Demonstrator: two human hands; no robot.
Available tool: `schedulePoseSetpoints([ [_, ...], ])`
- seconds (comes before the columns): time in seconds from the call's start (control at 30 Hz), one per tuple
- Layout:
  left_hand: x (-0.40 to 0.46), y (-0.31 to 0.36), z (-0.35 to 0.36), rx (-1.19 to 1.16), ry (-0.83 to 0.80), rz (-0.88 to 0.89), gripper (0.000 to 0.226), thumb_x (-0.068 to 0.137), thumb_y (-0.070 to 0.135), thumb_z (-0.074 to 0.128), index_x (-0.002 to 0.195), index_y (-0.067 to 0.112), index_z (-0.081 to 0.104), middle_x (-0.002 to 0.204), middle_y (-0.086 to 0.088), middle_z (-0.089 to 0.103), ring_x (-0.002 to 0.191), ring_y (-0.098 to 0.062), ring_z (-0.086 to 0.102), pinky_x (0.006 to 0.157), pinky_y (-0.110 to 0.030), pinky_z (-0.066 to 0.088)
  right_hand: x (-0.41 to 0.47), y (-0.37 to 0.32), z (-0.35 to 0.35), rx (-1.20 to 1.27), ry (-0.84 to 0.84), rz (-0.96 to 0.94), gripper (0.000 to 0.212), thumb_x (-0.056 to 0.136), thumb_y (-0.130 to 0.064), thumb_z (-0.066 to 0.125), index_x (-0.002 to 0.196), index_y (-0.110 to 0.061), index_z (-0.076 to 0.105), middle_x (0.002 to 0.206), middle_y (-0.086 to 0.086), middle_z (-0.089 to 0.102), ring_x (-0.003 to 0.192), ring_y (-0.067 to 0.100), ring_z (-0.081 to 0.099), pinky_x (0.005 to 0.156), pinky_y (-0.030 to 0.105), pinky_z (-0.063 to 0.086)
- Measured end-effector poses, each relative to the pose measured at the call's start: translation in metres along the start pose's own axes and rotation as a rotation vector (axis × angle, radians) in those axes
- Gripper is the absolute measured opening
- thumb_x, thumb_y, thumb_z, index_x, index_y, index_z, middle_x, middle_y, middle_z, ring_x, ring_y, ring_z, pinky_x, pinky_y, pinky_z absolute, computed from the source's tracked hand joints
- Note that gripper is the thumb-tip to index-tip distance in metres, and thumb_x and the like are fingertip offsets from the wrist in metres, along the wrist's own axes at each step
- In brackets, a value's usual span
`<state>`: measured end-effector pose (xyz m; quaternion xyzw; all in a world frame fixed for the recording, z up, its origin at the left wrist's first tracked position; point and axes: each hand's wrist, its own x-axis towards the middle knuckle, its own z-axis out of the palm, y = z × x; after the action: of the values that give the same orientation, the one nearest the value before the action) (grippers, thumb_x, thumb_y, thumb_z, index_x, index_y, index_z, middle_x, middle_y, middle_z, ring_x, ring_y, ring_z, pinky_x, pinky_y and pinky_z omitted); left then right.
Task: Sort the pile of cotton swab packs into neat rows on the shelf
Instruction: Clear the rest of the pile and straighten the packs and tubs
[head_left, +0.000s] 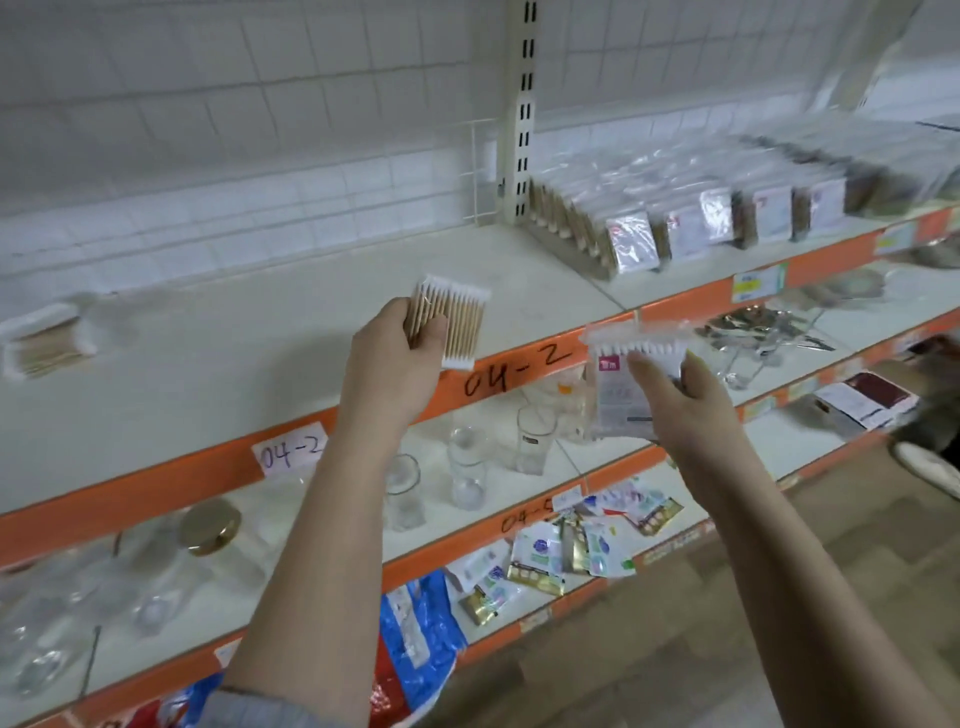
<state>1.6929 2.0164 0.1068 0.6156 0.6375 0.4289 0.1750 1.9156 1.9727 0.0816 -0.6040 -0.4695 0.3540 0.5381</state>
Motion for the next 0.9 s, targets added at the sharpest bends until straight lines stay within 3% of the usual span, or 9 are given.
schedulePoseSetpoints([
  [0.1,0.004,0.026,0.030,-0.015,-0.013,0.016,0.022,0.095,0.027,0.049,0.095,0.007,0.056,0.084,-0.003,0.057,0.080,-0.023,0.052,0.066,-0.029,0.035,0.019,0.011,-0.036,-0.019,0.019,0.019,0.017,0.092,-0.034,0.053,0.085,-0.018,0.050,0.079,0.003,0.056,0.069,0.018,0.056,0.056,0.029,0.042],
  [0.23,0.022,0.056,0.069,-0.049,-0.036,0.039,0.020,0.095,0.028,0.047,0.093,0.009,0.055,0.075,0.006,0.051,0.068,-0.012,0.047,0.056,-0.023,0.032,0.051,0.020,-0.074,0.046,0.051,0.042,0.026,0.091,-0.033,0.054,0.101,-0.009,0.051,0.086,0.005,0.055,0.081,0.022,0.059,0.061,0.033,0.047],
  [0.37,0.050,0.079,0.110,-0.095,-0.046,0.058,0.019,0.096,0.029,0.046,0.097,0.013,0.056,0.080,0.009,0.054,0.069,-0.003,0.049,0.054,-0.015,0.034,0.091,0.024,-0.102,0.086,0.083,0.040,0.011,0.095,-0.023,0.051,0.088,-0.014,0.051,0.078,0.000,0.055,0.072,0.014,0.061,0.053,0.026,0.052],
  [0.43,0.067,0.087,0.131,-0.116,-0.049,0.066,0.017,0.097,0.028,0.046,0.099,0.015,0.056,0.083,0.008,0.055,0.071,-0.004,0.049,0.052,-0.010,0.032,0.118,0.029,-0.111,0.063,0.118,0.034,0.014,0.093,-0.027,0.053,0.085,-0.016,0.050,0.079,0.001,0.054,0.076,0.021,0.061,0.065,0.036,0.056],
  [0.53,0.097,0.098,0.162,-0.140,-0.037,0.083,0.015,0.097,0.027,0.046,0.099,0.015,0.056,0.084,0.008,0.054,0.072,-0.005,0.050,0.050,-0.007,0.032,0.166,0.036,-0.121,0.013,0.138,0.001,0.020,0.092,-0.035,0.054,0.096,-0.015,0.053,0.085,0.003,0.055,0.086,0.025,0.057,0.077,0.039,0.047],
  [0.63,0.131,0.114,0.185,-0.153,-0.004,0.093,0.018,0.097,0.026,0.046,0.103,0.013,0.058,0.091,0.005,0.057,0.073,-0.004,0.050,0.052,-0.005,0.034,0.214,0.032,-0.127,-0.062,0.144,-0.018,0.025,0.093,-0.035,0.052,0.096,-0.011,0.051,0.078,0.000,0.052,0.073,0.017,0.052,0.064,0.031,0.041],
  [0.77,0.166,0.132,0.209,-0.199,0.025,0.066,0.015,0.098,0.027,0.046,0.103,0.018,0.057,0.089,0.009,0.057,0.072,0.004,0.051,0.053,-0.004,0.037,0.265,0.028,-0.137,-0.126,0.150,-0.061,0.026,0.094,-0.032,0.051,0.082,-0.010,0.045,0.071,0.001,0.041,0.059,0.011,0.038,0.050,0.021,0.032],
  [0.9,0.180,0.144,0.231,-0.175,0.017,0.054,0.011,0.098,0.027,0.046,0.097,0.019,0.054,0.083,0.012,0.056,0.071,0.000,0.052,0.050,-0.007,0.038,0.302,0.031,-0.151,-0.123,0.100,-0.085,0.035,0.092,-0.030,0.056,0.078,-0.001,0.046,0.070,0.004,0.039,0.062,0.011,0.040,0.055,0.024,0.033],
])
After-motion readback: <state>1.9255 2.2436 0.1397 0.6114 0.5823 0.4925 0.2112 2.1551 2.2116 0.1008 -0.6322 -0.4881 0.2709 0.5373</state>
